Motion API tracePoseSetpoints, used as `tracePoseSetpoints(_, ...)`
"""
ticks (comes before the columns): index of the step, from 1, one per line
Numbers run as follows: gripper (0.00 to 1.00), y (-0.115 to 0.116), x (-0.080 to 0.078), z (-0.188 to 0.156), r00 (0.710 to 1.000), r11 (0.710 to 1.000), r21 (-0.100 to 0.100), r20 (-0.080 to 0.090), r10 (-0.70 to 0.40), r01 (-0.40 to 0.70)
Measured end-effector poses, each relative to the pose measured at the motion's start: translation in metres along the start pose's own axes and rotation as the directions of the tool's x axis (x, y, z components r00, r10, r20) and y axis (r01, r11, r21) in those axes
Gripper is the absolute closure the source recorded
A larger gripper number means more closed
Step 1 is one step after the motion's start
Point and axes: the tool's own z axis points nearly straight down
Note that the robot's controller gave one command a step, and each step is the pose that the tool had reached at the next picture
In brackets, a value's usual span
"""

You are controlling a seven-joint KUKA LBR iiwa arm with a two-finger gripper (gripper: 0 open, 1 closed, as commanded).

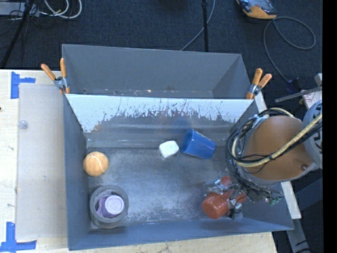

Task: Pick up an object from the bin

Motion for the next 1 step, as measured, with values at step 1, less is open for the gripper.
tracePoseSetpoints(1, 1.00, 0.0001, 0.0000, -0.0191, 1.000, 1.000, 0.000, 0.000, 0.000, 0.000)
